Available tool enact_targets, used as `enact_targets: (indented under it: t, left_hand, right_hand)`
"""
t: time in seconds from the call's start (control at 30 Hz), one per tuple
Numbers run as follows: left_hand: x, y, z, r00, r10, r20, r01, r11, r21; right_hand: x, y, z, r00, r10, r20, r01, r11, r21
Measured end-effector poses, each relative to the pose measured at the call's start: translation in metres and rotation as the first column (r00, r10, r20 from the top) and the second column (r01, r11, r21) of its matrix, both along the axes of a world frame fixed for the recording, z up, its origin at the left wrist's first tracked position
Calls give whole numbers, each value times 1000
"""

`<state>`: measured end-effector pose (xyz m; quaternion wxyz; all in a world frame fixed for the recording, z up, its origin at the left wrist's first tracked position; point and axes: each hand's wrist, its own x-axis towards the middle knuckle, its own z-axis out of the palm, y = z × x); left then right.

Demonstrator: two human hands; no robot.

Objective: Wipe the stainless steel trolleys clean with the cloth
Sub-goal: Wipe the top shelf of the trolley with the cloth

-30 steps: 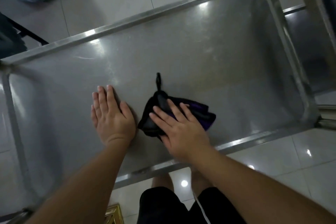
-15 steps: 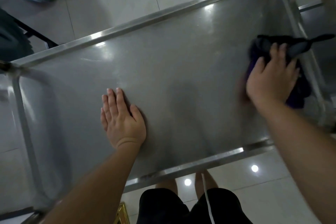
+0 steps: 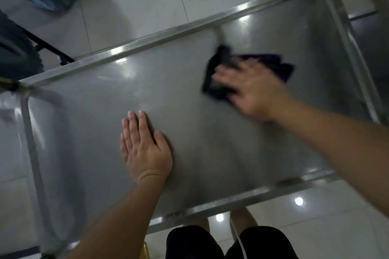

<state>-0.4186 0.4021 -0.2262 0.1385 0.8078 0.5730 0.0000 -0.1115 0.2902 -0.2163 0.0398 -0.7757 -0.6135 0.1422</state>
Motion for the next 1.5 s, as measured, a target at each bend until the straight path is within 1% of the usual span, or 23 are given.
enact_targets:
  t: [0.07, 0.17, 0.27, 0.33, 0.4, 0.43, 0.5, 0.57, 0.63, 0.7, 0.77, 0.83, 0.9, 0.97, 1.0, 1.07, 1.17, 1.2, 1.23, 1.3, 1.4, 1.43, 1.5]
  left_hand:
    - [1, 0, -1, 1000, -1, -2, 1, 1000, 5]
    - [1, -1, -3, 1000, -5, 3, 5, 1000, 21]
    - [-1, 0, -5, 1000, -2, 8, 2, 999, 34]
    - [-1, -1, -5, 1000, -4, 5, 4, 999, 33]
    - [-1, -1, -6, 1000, -10, 5, 10, 999, 30]
    - [-1, -1, -6, 1000, -8, 5, 8, 1000, 27]
    - [-2, -1, -5, 1000, -2, 8, 2, 1000, 12]
    - [-1, 0, -4, 1000, 4, 17, -4, 1000, 6]
    - [-1, 0, -4, 1000, 7, 17, -7, 1000, 6]
    - [-1, -1, -5, 1000, 5, 3, -5, 1000, 3]
    - [-1, -1, -5, 1000, 8, 10, -8, 1000, 7]
    - [-1, -1, -5, 1000, 2, 21, -2, 1000, 20]
    - [-1, -1, -6, 1000, -12, 14, 11, 1000, 29]
    - [-2, -1, -6, 1000, -8, 12, 8, 999, 34]
    - [-1, -1, -7, 1000, -6, 11, 6, 999, 35]
    - [0, -1, -7, 1000, -9, 10, 9, 999, 36]
    - [-1, -1, -5, 1000, -5, 5, 5, 999, 34]
    - [-1, -1, -4, 1000, -8, 5, 8, 999, 32]
    - [-1, -1, -4, 1000, -9, 6, 9, 999, 32]
    - [-1, 0, -3, 1000, 0, 4, 0, 999, 33]
    - [0, 0, -3, 1000, 7, 3, -7, 1000, 29]
    - [0, 0, -3, 1000, 6, 0, -6, 1000, 21]
    - [-1, 0, -2, 1000, -2, -6, 2, 1000, 7]
  right_hand:
    - [70, -23, 6, 955, -291, 59, 291, 957, -1]
    - [123, -42, 15, 739, -666, 97, 669, 743, 0]
    - [97, -5, 14, 478, -874, 84, 878, 477, -36]
    - [54, 30, 14, 399, -916, 37, 917, 399, -25]
    - [-7, 63, 14, 429, -903, -20, 903, 429, -10]
    - [-42, 78, 14, 476, -879, -39, 879, 477, -7]
    - [-110, 103, 13, 641, -766, -56, 767, 642, -10]
    - [-154, 123, 10, 840, -540, -56, 540, 841, -18]
    - [-155, 141, 7, 971, -231, -60, 230, 973, -16]
    - [-128, 157, 4, 996, 76, -50, -77, 997, -16]
    - [-89, 166, 2, 969, 246, -26, -246, 969, -23]
    - [-36, 165, 1, 980, 199, -24, -200, 980, -22]
    - [27, 149, 5, 1000, -6, -12, 6, 1000, 3]
    - [90, 119, 9, 957, -288, 36, 286, 957, 55]
    - [114, 102, 10, 897, -438, 56, 434, 898, 72]
    - [137, 80, 11, 727, -683, 68, 681, 730, 58]
    - [108, 98, 11, 529, -847, 62, 847, 531, 27]
    - [88, 109, 13, 517, -854, 51, 855, 519, 25]
    - [66, 121, 14, 556, -830, 38, 830, 557, 26]
    - [10, 142, 12, 714, -700, 11, 699, 714, 39]
    - [-68, 178, 10, 941, -338, -30, 338, 941, -3]
    - [-83, 189, 11, 982, -184, -43, 183, 983, -32]
    - [-87, 203, 12, 997, 43, -60, -46, 998, -46]
